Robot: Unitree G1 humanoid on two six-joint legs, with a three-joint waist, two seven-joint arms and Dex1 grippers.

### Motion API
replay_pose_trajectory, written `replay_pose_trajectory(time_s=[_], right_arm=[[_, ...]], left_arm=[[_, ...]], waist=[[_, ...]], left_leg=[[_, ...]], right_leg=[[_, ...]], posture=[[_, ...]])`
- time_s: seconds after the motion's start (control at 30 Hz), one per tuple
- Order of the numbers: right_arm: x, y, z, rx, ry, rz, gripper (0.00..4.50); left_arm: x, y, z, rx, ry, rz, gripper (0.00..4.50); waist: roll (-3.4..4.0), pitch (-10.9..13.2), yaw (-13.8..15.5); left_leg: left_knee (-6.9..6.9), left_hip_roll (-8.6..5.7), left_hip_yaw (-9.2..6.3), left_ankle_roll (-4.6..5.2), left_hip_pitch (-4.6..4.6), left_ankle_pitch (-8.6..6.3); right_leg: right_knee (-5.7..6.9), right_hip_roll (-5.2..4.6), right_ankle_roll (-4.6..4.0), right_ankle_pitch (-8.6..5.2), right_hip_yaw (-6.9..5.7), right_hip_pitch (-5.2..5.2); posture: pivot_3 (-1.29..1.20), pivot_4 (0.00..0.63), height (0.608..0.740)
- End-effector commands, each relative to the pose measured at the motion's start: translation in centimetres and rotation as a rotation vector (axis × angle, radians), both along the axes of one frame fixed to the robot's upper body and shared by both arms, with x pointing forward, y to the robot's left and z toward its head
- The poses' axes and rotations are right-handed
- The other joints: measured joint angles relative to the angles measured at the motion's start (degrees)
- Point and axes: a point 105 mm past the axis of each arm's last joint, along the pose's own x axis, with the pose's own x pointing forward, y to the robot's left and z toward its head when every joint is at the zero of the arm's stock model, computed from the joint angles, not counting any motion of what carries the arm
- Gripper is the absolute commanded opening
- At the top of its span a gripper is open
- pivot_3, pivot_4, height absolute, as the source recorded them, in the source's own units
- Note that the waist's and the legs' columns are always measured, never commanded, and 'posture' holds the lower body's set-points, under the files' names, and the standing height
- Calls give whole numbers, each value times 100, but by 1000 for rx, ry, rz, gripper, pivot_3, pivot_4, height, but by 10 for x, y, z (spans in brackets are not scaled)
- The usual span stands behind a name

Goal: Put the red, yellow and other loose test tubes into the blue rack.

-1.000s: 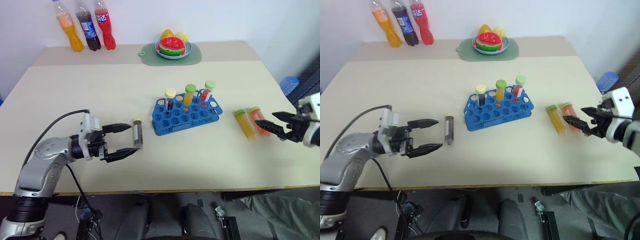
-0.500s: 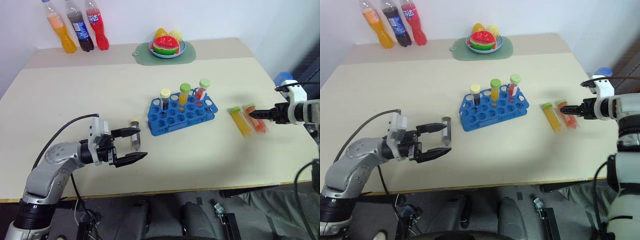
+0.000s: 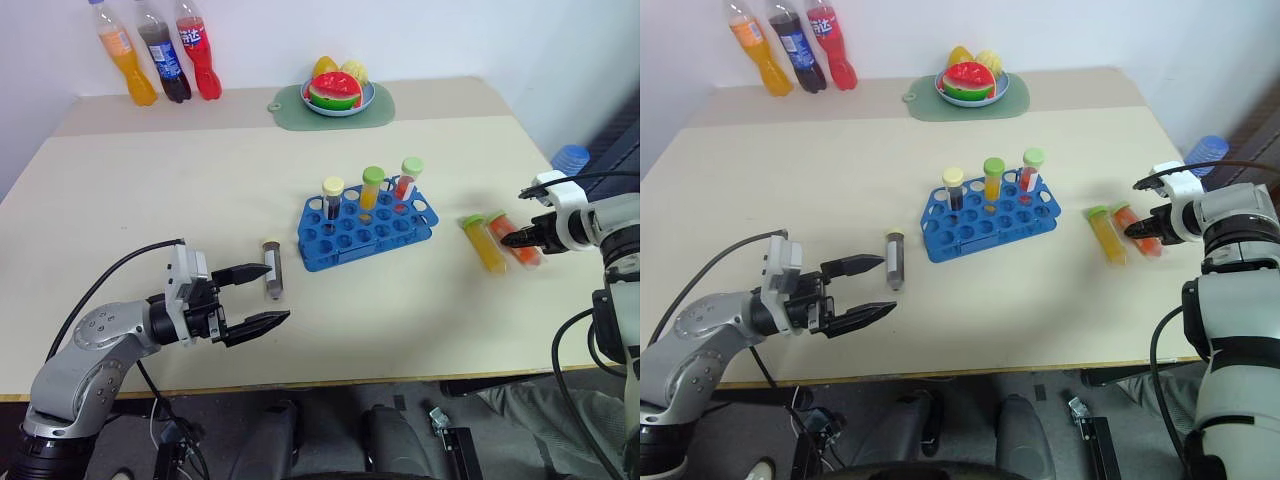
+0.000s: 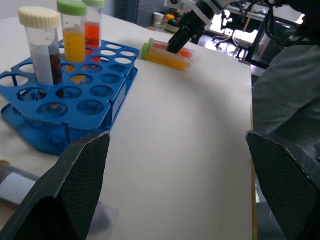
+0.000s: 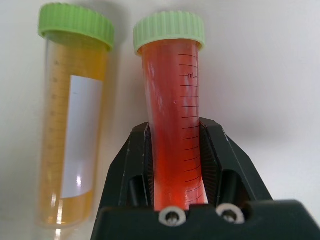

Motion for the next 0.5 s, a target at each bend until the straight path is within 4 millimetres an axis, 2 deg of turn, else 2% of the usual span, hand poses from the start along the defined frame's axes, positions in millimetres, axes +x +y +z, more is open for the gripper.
replay_pose_trajectory(time_s=[0.03,0.1,0.17,0.23,0.4,0.5], right_arm=[[6,-28,36,-190,-173,15,761],[18,-19,67,-84,-380,24,761],[22,-2,89,-14,-546,147,761],[15,34,99,87,-719,365,761],[-9,89,65,218,-907,456,761],[-12,112,56,318,-1001,372,761]], left_arm=[[-3,-2,9,-20,-43,1,4500],[-2,-1,7,-23,-46,10,4500],[0,-1,6,-33,-45,16,4500],[2,-3,4,-35,-52,14,4500],[9,-6,4,-42,-64,-4,4500],[14,-6,7,-54,-69,-9,4500]], waist=[[9,6,15],[21,12,8],[23,14,-8],[20,12,-27],[16,10,4],[30,18,11]], left_leg=[[0,-1,0,0,0,0],[-1,-4,0,-3,-1,2],[-3,-3,2,-4,-1,2],[-2,4,2,-3,1,2],[7,14,-8,-3,6,3],[15,5,-6,-3,6,3]], right_leg=[[0,-1,0,0,0,-1],[1,-2,0,0,0,-3],[1,-1,0,0,1,-3],[1,5,0,0,1,-1],[15,17,0,0,-2,9],[31,8,1,0,3,3]], posture=[[0,150,740],[0,150,740],[0,150,740],[0,150,740],[0,150,740],[0,150,740]])
